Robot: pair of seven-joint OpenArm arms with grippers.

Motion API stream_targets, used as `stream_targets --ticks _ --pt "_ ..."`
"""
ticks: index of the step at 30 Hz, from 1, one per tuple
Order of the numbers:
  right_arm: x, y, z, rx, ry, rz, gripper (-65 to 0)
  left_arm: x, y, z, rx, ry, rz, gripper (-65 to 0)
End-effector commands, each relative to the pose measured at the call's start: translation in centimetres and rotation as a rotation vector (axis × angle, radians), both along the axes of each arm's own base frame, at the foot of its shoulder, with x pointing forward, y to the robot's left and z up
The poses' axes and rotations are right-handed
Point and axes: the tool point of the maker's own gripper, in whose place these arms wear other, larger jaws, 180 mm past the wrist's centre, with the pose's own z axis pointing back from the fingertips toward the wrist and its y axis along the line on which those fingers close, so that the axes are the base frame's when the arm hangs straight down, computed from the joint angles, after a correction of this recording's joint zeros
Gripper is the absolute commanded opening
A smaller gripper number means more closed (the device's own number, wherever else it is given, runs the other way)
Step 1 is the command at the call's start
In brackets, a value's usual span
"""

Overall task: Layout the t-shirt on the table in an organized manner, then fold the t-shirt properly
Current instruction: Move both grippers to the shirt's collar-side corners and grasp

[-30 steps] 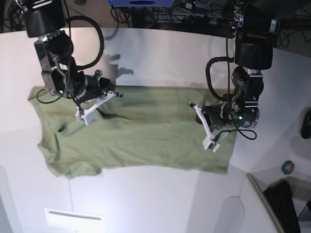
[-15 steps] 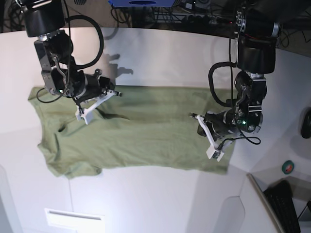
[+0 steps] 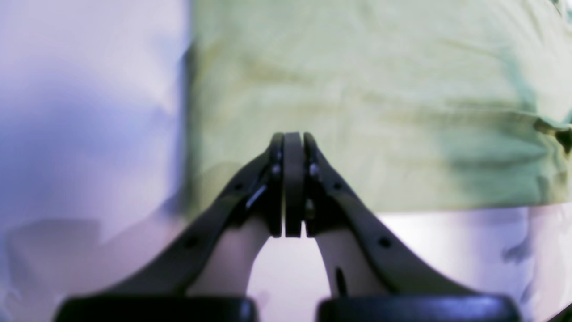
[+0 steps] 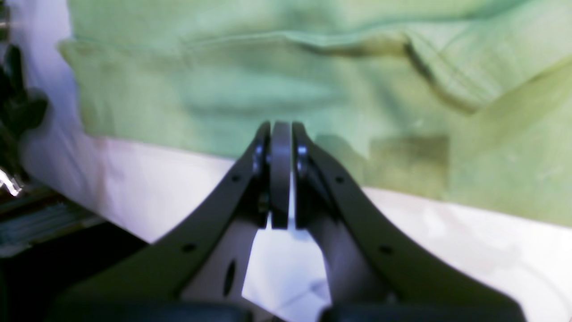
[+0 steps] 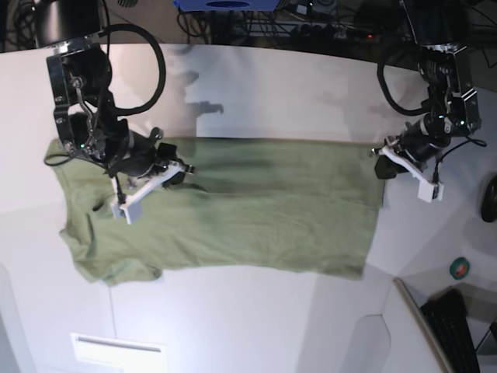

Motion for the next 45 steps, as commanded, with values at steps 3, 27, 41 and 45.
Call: stream_targets --ticks 3,27,41,45 --pt "1.2 -5.2 1.8 -0.027 -0.104 -0.171 -65.0 -0.2 1.8 1.9 -0.023 -0.068 0.048 -65.0" --pt "-7.6 -22.7 -3.8 -0.024 0.0 -0.7 -22.5 -5.1 7.4 -3.1 -0.168 0.028 0.406 -14.6" --pt "-6.0 -20.8 -6.8 0.08 0.071 -0.726 -22.5 -0.5 2.6 -3.4 -0.257 0.005 0.337 -14.8" --pt "-4.8 -20.7 -6.8 0.098 0.066 -0.731 -22.5 0.1 1.9 -4.9 -0.31 0.043 0.361 -14.8"
